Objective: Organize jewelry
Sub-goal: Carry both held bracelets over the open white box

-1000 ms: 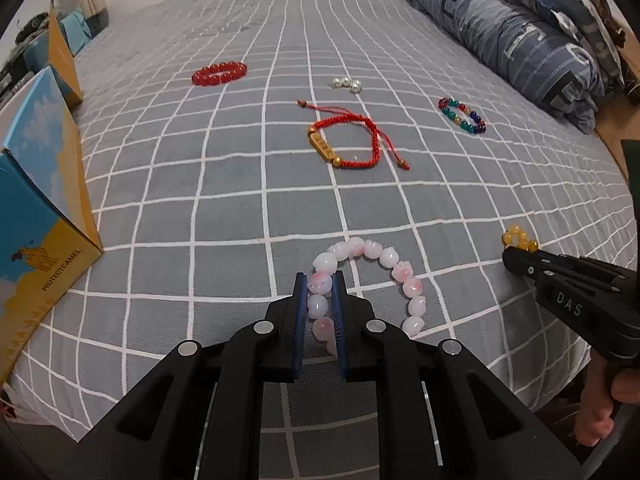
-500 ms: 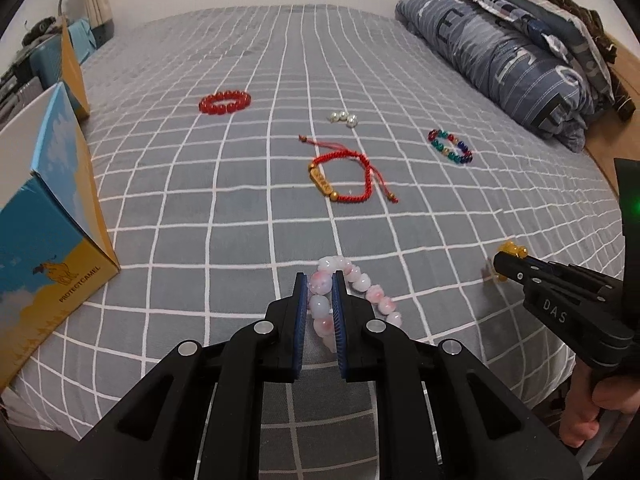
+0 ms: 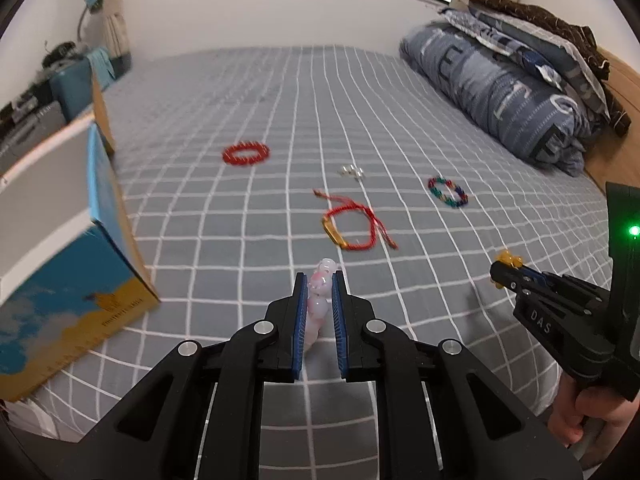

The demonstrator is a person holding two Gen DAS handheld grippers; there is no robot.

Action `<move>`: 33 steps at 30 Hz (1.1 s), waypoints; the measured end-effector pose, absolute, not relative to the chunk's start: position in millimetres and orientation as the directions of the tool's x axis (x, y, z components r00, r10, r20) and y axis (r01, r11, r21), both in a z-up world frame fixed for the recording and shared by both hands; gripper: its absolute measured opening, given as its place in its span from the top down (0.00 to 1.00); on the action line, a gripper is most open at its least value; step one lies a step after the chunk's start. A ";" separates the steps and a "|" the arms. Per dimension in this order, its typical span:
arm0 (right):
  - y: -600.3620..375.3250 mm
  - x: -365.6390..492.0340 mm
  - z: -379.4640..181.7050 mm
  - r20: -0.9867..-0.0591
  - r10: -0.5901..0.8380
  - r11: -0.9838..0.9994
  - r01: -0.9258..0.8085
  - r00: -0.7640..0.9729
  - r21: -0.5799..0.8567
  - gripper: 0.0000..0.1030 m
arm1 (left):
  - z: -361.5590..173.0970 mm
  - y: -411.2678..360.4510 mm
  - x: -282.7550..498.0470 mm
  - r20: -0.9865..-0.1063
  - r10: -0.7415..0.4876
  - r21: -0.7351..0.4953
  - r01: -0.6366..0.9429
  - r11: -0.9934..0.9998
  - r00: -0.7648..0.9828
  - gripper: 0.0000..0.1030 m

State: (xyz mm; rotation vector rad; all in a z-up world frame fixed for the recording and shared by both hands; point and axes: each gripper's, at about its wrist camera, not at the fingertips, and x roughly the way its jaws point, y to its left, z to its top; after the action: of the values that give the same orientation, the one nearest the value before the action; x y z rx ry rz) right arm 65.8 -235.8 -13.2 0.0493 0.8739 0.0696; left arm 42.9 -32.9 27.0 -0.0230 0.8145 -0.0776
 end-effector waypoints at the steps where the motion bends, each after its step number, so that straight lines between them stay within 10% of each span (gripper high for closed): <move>1: -235.3 65.5 -12.2 -0.759 0.081 0.997 -0.042 0.646 0.070 0.88 | 29.0 -31.7 42.1 -0.719 -0.071 -0.047 0.054 0.997 0.692 0.88; 33: -158.6 103.1 70.0 -0.689 0.128 0.990 -0.131 0.713 0.048 0.88 | 84.0 49.3 52.3 -0.686 0.031 -0.088 -0.125 0.988 0.727 0.88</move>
State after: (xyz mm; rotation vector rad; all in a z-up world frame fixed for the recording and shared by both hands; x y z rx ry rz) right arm 103.1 -158.6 70.0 -0.0041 0.7635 0.1430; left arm 52.3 49.3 84.0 -0.1313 0.7531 0.0859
